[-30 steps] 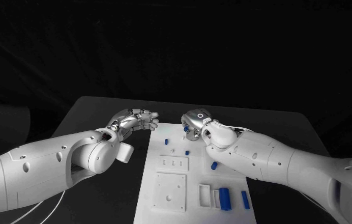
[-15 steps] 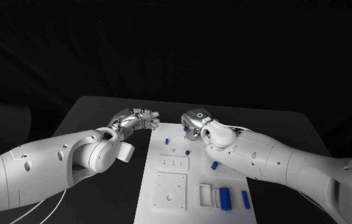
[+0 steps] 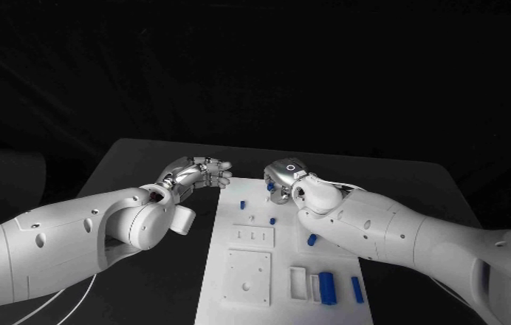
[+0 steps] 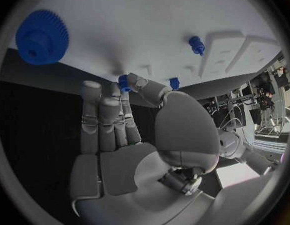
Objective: Assemble the parts on the task board
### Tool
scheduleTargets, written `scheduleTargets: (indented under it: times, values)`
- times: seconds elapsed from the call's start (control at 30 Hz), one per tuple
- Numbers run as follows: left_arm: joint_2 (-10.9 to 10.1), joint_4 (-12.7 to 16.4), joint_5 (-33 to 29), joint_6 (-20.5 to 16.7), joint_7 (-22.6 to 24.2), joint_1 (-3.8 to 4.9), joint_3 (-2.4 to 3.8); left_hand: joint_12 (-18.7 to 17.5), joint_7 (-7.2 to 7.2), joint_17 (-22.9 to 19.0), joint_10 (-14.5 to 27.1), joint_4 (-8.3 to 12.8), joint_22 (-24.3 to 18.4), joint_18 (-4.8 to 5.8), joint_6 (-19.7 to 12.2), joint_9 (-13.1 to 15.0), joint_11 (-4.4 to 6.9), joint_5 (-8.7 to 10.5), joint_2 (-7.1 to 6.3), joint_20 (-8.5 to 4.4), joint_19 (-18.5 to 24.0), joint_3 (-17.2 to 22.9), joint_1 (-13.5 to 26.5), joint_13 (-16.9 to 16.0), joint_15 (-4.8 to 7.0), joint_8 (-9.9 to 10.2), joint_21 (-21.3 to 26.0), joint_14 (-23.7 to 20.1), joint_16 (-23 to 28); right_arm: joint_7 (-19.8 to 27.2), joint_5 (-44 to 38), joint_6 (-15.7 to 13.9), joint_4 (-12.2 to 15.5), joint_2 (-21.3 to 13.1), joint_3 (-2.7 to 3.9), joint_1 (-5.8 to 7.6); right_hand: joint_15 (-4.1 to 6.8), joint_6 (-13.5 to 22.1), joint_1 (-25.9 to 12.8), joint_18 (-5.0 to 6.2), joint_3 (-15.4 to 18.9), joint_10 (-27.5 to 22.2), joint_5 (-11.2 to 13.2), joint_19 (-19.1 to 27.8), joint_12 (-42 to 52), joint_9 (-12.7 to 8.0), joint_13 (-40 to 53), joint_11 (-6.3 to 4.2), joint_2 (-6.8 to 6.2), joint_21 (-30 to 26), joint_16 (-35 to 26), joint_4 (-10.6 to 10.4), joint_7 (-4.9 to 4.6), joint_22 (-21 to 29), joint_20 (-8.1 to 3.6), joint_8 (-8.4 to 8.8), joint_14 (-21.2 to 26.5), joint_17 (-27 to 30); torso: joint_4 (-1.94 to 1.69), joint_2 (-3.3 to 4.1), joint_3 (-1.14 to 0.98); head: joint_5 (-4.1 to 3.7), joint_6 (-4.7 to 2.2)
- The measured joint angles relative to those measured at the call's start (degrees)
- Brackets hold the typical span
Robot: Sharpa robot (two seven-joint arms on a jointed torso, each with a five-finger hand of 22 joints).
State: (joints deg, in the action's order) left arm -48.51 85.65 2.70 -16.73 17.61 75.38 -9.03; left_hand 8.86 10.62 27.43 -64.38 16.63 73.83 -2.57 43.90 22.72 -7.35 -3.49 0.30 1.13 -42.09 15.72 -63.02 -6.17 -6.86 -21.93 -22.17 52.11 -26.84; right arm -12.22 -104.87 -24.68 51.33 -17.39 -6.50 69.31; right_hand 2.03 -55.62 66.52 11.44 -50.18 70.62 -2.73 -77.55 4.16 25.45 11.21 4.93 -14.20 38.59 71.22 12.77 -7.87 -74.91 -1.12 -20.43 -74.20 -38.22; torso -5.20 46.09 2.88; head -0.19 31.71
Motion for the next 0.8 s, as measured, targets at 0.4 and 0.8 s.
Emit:
scheduleTargets:
  times: [0.4,0.8]
  values:
    - [-0.1,0.1,0.0,0.0,0.0,0.05,0.00,0.0,0.00,0.1,0.0,0.0,0.0,0.00,0.0,0.0,0.00,0.00,0.00,0.00,0.0,0.0,0.0,0.0,0.00,0.0,0.0,0.0,0.0,0.1,1.3,-0.1,0.6,-0.2,-0.06,-0.01,-2.23,4.6,0.6,-0.05,0.1,-7.8,0.0,2.3,-0.5,-1.2,-2.3,2.23,-2.10,-2.2,-2.1,-0.9,-1.85,0.0,1.06,2.50,1.6,1.5,0.05,-0.03,0.01,0.03,0.02]
    - [-0.7,0.1,0.0,0.0,0.0,0.06,0.00,0.0,0.00,0.0,0.0,0.0,0.0,0.00,0.0,0.0,0.00,0.00,0.00,0.00,0.0,0.0,0.0,0.0,0.00,0.0,0.0,0.0,0.0,0.6,3.5,-2.6,8.0,-6.0,0.48,0.62,-2.54,5.4,0.6,0.00,0.2,-8.3,0.0,2.5,-0.2,-1.4,-3.4,2.24,-2.55,-2.7,-2.6,-1.0,-1.90,0.0,1.04,2.82,1.3,2.2,0.14,-0.11,0.00,-0.04,-0.74]
